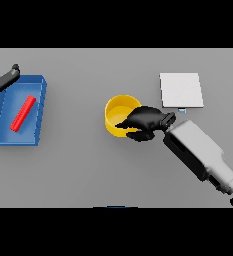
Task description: Pick up the red beaker and tilt it to pour out 1 green nut into yellow bowl. Pick up the yellow bowl and place it on the metallic measuring scale.
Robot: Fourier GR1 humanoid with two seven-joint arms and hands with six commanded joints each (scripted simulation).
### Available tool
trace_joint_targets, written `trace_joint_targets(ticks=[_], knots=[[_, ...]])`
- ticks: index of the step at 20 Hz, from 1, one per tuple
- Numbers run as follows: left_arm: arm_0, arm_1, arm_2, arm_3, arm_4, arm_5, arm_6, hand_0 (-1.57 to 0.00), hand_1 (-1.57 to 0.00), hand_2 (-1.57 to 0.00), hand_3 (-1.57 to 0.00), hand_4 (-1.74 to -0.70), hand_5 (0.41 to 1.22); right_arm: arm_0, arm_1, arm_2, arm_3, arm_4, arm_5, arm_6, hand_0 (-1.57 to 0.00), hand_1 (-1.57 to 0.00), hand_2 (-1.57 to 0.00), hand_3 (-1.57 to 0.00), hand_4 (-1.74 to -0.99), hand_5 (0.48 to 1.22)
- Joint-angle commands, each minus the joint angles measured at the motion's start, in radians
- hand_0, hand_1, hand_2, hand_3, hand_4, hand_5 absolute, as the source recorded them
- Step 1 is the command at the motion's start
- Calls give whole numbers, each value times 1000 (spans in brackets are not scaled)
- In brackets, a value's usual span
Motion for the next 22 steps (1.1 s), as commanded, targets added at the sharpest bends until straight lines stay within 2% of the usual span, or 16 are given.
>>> trace_joint_targets(ticks=[1,4,5,8,11,12,14,15,18,21,22], knots=[[-5,1,-2,1,-5,-2,0,1,1,1,1,-793,736,7,0,4,-11,1,1,15,-1166,-1081,-1069,-1030,-1594,1148],[7,9,-3,-10,-3,1,7,1,1,1,1,-792,732,4,-10,13,-28,-5,9,20,-1364,-1320,-1314,-1111,-1659,1184],[2,6,-2,-6,-4,2,0,1,1,1,1,-791,730,-2,-7,8,-36,-10,21,46,-1405,-1370,-1365,-1126,-1673,1191],[8,12,-6,-16,-6,5,10,1,1,1,1,-785,724,-6,-33,-8,-72,-30,41,64,-1486,-1468,-1466,-1260,-1699,1206],[-1,1,-6,0,-8,2,5,1,1,1,1,-784,727,-11,-62,-30,-128,-72,74,74,-1528,-1518,-1517,-1357,-1714,1213],[-5,2,-6,0,-10,4,11,1,1,1,1,-785,729,-14,-60,-36,-137,-78,77,96,-1536,-1529,-1528,-1356,-1717,1215],[-6,8,-3,0,-14,6,2,1,1,1,1,-788,733,-22,-102,-40,-170,-82,96,87,-1549,-1544,-1543,-1325,-1721,1217],[-7,9,2,1,-8,4,-1,1,1,1,1,-793,737,-24,-109,-47,-175,-87,105,109,-1553,-1549,-1549,-1302,-1721,1218],[-2,9,4,-1,-7,2,-18,1,1,1,1,-800,737,-28,-120,-58,-195,-105,121,135,-1562,-1551,-1559,-1353,-1724,1218],[2,14,5,8,-10,0,-25,1,1,1,1,-795,747,-32,-159,-88,-193,-118,112,133,-1566,-1561,-1565,-1269,-1723,1219],[1,14,6,15,-11,-3,-29,1,1,1,1,-794,748,-35,-173,-93,-193,-107,96,147,-1471,-1535,-1566,-1279,-1723,1220]])
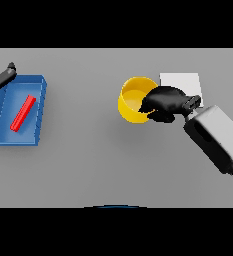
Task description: Pick up the red beaker and tilt it to pour out 1 green nut into yellow bowl. Pick up the yellow bowl and place it on the metallic measuring scale.
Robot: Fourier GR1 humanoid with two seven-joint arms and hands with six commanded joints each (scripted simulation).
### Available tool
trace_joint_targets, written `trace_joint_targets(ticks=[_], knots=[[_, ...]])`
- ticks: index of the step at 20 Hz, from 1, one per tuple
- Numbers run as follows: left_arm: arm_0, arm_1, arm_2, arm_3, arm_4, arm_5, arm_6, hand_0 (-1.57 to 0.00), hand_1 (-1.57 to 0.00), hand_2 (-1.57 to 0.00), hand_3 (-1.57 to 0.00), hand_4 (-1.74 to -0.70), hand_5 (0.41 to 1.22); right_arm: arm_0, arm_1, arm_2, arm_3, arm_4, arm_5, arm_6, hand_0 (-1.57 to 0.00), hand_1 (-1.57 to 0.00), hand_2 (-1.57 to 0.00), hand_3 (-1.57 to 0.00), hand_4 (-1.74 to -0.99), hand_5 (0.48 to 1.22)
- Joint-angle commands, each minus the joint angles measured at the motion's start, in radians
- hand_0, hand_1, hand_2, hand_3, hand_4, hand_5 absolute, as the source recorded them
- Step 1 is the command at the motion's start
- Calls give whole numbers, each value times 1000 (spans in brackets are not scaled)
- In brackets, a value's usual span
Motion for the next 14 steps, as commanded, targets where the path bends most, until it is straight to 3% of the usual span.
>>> trace_joint_targets(ticks=[1,3,6,9,12,14], knots=[[-3,0,0,3,0,-5,-2,1,1,1,1,-790,751,-5,-14,-6,6,2,-5,-3,-1490,-1542,-1567,-1301,-1723,1220],[-5,1,2,3,2,-5,0,1,1,1,1,-788,754,-26,-22,-27,23,-5,-8,36,-1519,-1552,-1568,-1341,-1724,1220],[2,11,13,-14,16,-3,4,1,1,1,1,-803,755,-58,-59,-46,93,2,-39,7,-1544,-1561,-1570,-1417,-1726,1221],[-4,4,10,2,12,-10,10,1,1,1,1,-801,754,-80,-69,-50,164,14,-72,15,-1557,-1566,-1570,-1342,-1724,1221],[-8,6,9,-14,17,-11,19,1,1,1,1,-801,753,-103,-74,-46,222,22,-97,-23,-1564,-1568,-1571,-1267,-1723,1221],[-12,4,13,-12,22,-4,44,1,1,1,1,-812,755,-106,-78,-53,273,27,-117,-17,-1567,-1533,-1571,-1376,-1726,1221]])
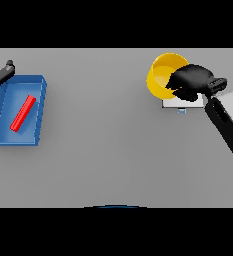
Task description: Pick up the red beaker and tilt it to pour out 1 green nut into yellow bowl. Pick up the yellow bowl and place it on the metallic measuring scale.
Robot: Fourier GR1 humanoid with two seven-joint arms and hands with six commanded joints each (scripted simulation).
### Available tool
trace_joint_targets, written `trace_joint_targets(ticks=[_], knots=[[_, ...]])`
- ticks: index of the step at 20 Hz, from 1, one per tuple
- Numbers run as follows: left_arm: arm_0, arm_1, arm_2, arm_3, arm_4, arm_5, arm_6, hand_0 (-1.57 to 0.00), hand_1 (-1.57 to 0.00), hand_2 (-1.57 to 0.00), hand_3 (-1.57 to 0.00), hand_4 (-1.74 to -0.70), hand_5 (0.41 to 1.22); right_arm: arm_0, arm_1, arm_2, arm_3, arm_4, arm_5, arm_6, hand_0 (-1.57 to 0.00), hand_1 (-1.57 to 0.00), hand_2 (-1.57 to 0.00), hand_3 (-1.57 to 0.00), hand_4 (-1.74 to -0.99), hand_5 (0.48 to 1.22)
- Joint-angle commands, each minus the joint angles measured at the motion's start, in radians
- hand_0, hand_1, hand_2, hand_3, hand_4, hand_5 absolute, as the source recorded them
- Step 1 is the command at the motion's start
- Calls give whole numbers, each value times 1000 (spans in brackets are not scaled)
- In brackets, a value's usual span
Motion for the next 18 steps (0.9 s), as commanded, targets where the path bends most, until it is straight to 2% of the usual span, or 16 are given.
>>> trace_joint_targets(ticks=[1,3,5,7,8,14,16,17,18], knots=[[9,7,-4,-17,-2,4,0,1,1,1,1,-816,759,4,1,-6,47,6,-19,10,-1557,-1497,-1550,-1415,-1727,1221],[26,20,-1,-45,5,18,10,1,1,1,1,-822,765,-10,9,-14,120,10,-54,13,-1528,-1435,-1502,-1471,-1728,1221],[30,22,0,-48,5,25,16,1,1,1,1,-831,771,-14,6,-19,167,5,-70,-24,-1526,-1408,-1483,-1507,-1729,1221],[26,18,4,-40,9,26,22,1,1,1,1,-838,772,-24,17,-14,207,12,-78,-10,-1510,-1368,-1451,-1530,-1730,1221],[13,16,1,-38,6,22,38,1,1,1,1,-842,775,-27,16,-16,231,11,-86,-25,-1500,-1344,-1429,-1538,-1730,1221],[23,25,0,-38,2,21,32,1,1,1,1,-838,776,-35,15,-6,296,16,-98,-49,-1397,-1205,-1316,-1562,-1730,1221],[18,19,4,-28,5,16,24,1,1,1,1,-840,771,-43,23,-8,306,10,-99,-48,-1417,-1230,-1402,-1536,-1728,1221],[19,19,4,-28,7,13,20,1,1,1,1,-841,772,-41,24,-13,310,5,-94,-47,-1404,-1181,-1293,-1543,-1670,1221],[18,17,6,-20,10,7,18,1,1,1,1,-843,773,-41,32,-16,315,3,-91,-31,-1410,-1150,-1182,-1387,-1644,1221]])
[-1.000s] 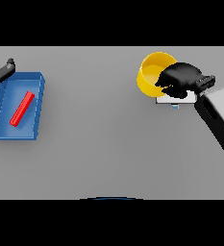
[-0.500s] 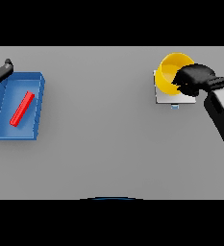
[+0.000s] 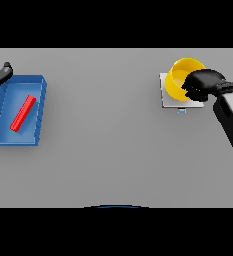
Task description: Pick up the red beaker and tilt it to pour out 1 green nut into yellow bowl. Pick up the yellow bowl and place it on the metallic measuring scale.
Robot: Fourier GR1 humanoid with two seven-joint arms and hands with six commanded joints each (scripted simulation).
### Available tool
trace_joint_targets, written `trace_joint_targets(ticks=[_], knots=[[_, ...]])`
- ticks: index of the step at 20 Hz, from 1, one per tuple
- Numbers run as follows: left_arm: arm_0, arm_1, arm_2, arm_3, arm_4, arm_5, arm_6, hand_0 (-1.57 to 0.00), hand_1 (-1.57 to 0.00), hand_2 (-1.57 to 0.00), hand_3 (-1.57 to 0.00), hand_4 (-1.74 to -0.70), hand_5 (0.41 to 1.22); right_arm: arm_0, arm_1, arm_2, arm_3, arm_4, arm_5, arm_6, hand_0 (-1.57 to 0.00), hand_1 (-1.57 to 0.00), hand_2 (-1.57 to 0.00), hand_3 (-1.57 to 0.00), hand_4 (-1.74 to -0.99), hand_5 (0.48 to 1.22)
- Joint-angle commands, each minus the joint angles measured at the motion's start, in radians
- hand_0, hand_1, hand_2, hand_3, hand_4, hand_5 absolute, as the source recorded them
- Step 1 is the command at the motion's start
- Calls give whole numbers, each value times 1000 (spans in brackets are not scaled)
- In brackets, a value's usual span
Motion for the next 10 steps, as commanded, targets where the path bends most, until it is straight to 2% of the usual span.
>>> trace_joint_targets(ticks=[1,4,5,7,10], knots=[[-3,-3,-1,9,-3,-2,-4,1,1,1,1,-844,775,0,1,-4,3,-8,9,0,-1325,-1039,-1042,-1237,-1621,1155],[1,-7,3,2,5,0,-10,1,1,1,1,-849,767,-20,7,-16,10,-25,45,25,-947,-687,-672,-879,-1564,991],[9,-2,3,1,5,-3,-17,1,1,1,1,-850,765,-13,0,-18,13,-29,51,14,-825,-599,-589,-794,-1550,955],[2,0,-6,-3,-6,3,1,1,1,1,1,-846,766,-18,0,-22,7,-34,66,36,-581,-436,-457,-662,-1528,899],[-16,-13,-3,14,-7,2,-1,1,1,1,1,-853,772,-18,-4,-16,20,-30,79,27,-297,-223,-297,-509,-1487,848]])
